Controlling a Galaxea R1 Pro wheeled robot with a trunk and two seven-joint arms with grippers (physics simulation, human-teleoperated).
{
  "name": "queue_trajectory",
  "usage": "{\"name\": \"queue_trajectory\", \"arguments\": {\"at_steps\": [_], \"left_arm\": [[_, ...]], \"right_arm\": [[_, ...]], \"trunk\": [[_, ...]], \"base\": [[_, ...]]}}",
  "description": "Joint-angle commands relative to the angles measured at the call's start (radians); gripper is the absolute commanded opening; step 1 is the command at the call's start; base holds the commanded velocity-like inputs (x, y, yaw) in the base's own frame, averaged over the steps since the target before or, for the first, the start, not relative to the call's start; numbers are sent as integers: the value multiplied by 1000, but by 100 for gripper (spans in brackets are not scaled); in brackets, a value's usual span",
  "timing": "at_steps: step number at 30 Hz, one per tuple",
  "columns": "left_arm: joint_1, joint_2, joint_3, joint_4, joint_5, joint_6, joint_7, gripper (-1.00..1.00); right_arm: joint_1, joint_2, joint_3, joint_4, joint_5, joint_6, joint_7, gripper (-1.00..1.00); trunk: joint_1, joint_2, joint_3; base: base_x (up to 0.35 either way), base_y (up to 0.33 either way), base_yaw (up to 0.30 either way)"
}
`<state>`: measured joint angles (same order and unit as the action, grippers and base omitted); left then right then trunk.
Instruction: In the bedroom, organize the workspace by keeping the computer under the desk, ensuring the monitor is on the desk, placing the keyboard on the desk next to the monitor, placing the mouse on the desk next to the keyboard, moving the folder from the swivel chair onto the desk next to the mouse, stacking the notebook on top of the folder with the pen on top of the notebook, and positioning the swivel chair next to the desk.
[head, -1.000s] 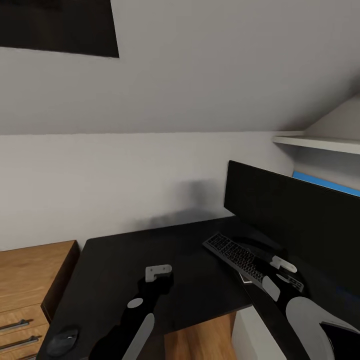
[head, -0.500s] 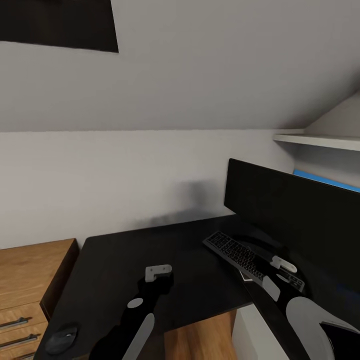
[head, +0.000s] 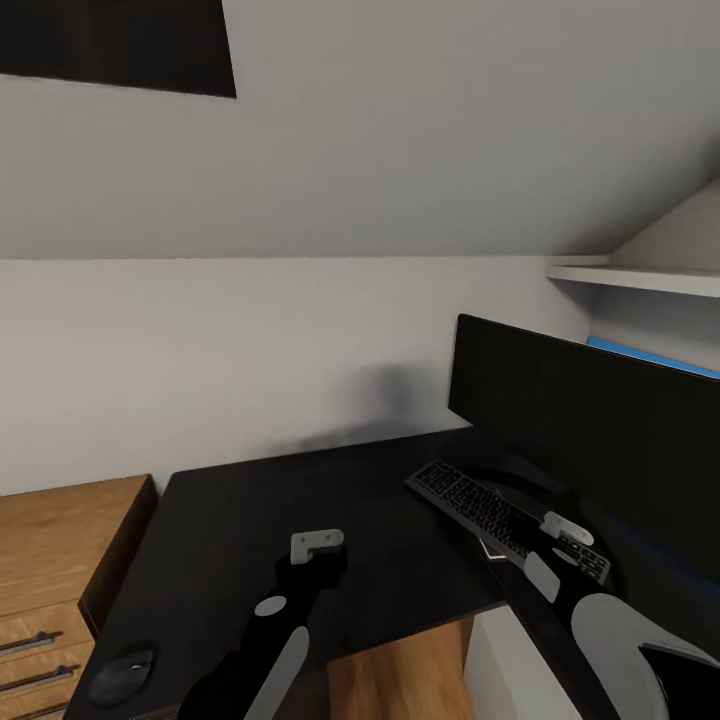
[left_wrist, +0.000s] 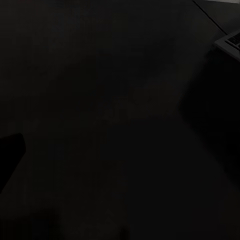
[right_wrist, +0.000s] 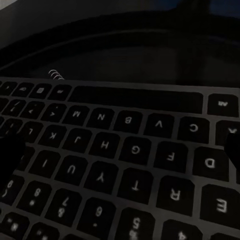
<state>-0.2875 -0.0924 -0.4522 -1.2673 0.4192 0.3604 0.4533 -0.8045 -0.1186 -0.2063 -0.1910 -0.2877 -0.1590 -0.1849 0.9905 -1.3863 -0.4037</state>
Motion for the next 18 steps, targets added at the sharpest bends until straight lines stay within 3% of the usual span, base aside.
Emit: {"name": "queue_trajectory", "arguments": {"at_steps": [1, 18], "left_arm": [[-1, 0, -2, -1, 9, 2, 8, 100], [-1, 0, -2, -1, 9, 2, 8, 100]], "right_arm": [[-1, 0, 4, 1, -11, -5, -1, 100], [-1, 0, 4, 6, -10, -6, -1, 100]], "trunk": [[0, -1, -1], [61, -113, -51]], "base": [[0, 0, 0], [0, 0, 0]]}}
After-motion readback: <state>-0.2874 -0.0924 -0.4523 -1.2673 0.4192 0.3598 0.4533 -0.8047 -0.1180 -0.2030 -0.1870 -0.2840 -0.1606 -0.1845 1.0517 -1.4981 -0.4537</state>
